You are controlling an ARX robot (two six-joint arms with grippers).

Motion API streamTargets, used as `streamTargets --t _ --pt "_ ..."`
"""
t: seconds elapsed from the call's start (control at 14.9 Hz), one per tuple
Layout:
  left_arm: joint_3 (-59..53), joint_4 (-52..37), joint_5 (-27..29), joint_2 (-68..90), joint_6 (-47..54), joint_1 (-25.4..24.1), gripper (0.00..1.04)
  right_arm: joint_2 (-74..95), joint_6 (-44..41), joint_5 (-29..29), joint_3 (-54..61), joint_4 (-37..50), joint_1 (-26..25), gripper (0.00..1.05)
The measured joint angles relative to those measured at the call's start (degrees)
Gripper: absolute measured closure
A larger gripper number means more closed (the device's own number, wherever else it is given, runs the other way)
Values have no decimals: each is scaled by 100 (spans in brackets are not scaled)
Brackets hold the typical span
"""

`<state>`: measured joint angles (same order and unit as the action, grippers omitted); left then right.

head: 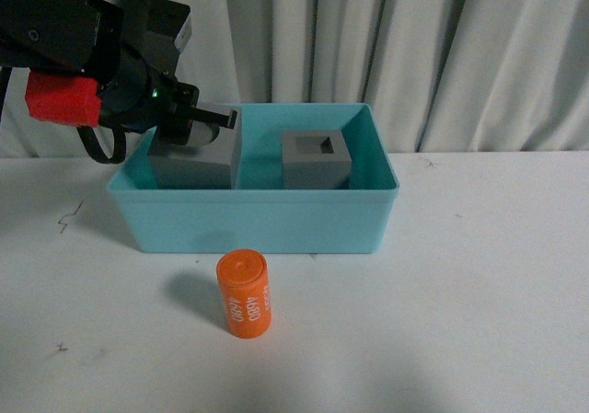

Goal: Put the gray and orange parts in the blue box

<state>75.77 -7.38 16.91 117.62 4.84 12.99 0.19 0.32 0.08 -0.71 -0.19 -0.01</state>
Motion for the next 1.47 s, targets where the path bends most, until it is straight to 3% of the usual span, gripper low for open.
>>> streamTargets --t 0.2,0.27,0.54,0.67,0.74,1.01,1.14,1.27,1.34,1.41,1.47 --pt "96 -46 -2 321 133 -90 87 0 0 0 0 0 0 6" --pt "116 -83 -4 376 164 -162 82 0 0 0 0 2 0 6" --pt "57 -85 -26 332 118 -271 32 0 0 0 0 0 0 6" --pt "-407 203 -391 -195 -208 -262 9 0 0 0 0 0 0 6" --pt "-752 374 -765 -835 -564 -236 6 0 0 0 0 0 0 6" --pt "-3040 1506 -2774 -4706 -2017 -63 7 0 0 0 0 0 0 6" --pt "-4631 2514 -2909 -6935 -2400 -46 7 0 0 0 0 0 0 6" --pt "-5530 3770 -2402 -8542 -2745 101 7 0 0 0 0 2 0 6" --pt "-5825 3637 -2065 -9309 -2811 597 9 0 0 0 0 2 0 6" --pt "-6505 1902 -748 -10251 -2181 994 21 -7 0 0 0 -7 0 6" --pt "-7088 907 9 -11064 -1416 734 36 -4 2 7 0 -4 0 6"
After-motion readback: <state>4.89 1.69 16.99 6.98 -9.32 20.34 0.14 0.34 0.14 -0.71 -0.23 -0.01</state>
